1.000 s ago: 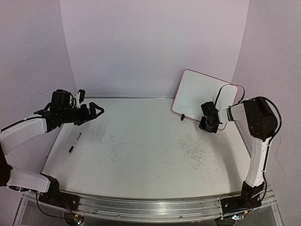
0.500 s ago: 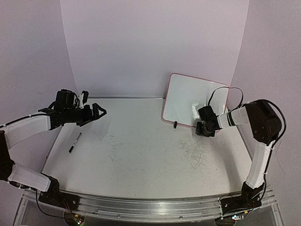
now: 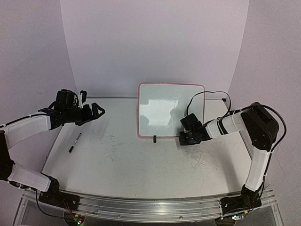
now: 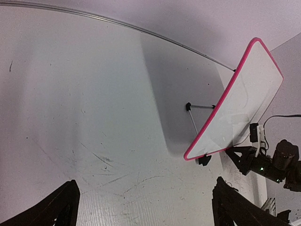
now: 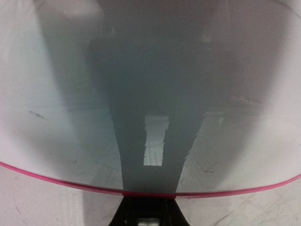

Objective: Write a sentence on the whiteboard
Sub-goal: Move the whiteboard to the center of the board.

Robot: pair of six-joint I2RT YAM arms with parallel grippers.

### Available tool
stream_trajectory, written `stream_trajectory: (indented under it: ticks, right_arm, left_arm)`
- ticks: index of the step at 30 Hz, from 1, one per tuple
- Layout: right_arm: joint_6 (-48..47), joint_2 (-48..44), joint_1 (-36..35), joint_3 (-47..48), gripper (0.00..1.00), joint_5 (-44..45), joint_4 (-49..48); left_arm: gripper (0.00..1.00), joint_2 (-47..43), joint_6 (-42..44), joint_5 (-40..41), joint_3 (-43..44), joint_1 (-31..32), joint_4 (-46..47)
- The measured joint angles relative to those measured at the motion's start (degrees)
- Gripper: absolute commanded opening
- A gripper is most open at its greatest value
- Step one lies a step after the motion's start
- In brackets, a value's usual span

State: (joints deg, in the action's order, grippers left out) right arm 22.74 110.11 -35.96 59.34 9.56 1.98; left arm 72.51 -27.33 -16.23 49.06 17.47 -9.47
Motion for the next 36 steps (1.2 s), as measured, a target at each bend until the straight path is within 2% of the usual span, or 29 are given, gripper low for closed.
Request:
stream_trajectory:
  ticks: [10,18,25,35,36]
  right_arm:
    - [2.83,-1.26,-9.61,-1.81,0.0,0.52,-0.23]
    - [9.78,-2.52,-16.49,-4.13,0.0,4.06,-0.7]
    - [14.96,-5.58,-19.63,-8.62,0.0,5.93,-1.48]
    - [13.31,-9.41,-21.07,-12.74,0.0,9.26,1.09]
    - [13.1,-9.44,-21.09,-12.75,0.04,9.62,1.31]
  left_arm:
    - [0.99,0.0,-2.2,3.02,-0.21,0.0,0.03]
    - [0.99,-0.66,-4.59,3.35,-3.05,0.08,0.47]
    - [0.99,-0.76,-5.72,3.45,-3.59,0.23,0.55]
    - [0.99,0.4,-5.75,4.66,-3.69,0.5,1.11]
    - [0.99,0.64,-5.75,4.92,-3.69,0.5,1.11]
